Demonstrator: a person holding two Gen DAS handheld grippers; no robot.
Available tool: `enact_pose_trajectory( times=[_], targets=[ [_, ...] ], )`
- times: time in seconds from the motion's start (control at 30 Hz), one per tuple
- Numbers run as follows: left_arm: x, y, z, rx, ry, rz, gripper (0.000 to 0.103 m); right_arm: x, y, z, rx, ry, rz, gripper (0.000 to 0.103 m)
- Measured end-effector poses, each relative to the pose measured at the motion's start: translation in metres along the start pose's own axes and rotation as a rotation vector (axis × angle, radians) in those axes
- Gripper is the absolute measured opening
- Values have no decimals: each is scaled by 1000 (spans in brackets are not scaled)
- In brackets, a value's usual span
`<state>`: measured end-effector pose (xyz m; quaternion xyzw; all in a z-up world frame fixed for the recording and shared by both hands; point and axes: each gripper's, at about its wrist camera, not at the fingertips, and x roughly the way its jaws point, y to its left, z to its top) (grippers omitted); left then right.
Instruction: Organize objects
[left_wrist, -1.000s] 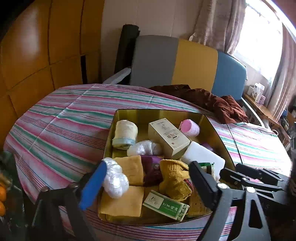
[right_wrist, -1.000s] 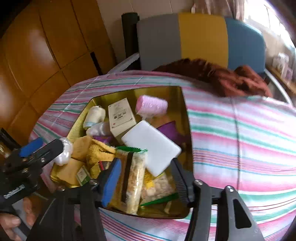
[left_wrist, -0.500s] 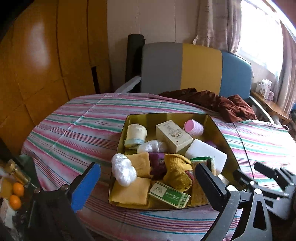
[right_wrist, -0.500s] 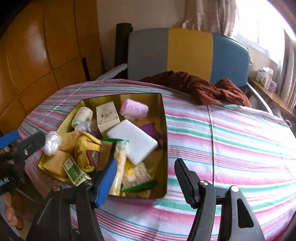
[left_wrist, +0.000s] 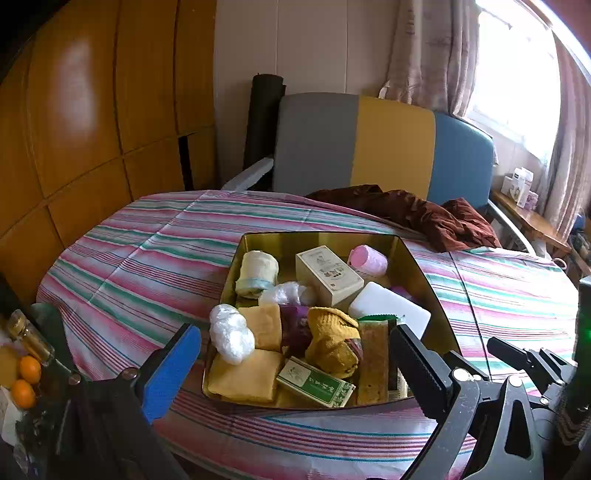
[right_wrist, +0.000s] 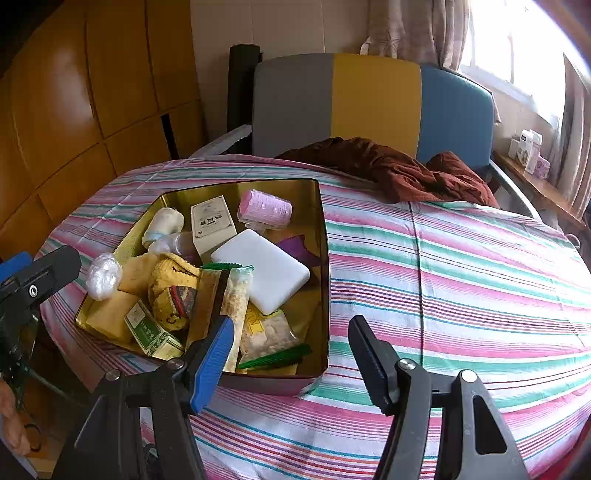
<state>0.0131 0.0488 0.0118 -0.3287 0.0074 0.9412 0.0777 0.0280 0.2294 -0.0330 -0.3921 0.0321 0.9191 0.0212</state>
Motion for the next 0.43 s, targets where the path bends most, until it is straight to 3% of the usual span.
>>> enact_pose_trajectory(
  times=[0.43],
  targets=[
    [-1, 1, -1, -2, -19, 6, 102, 1, 1, 0, 0, 3, 0, 65]
  ],
)
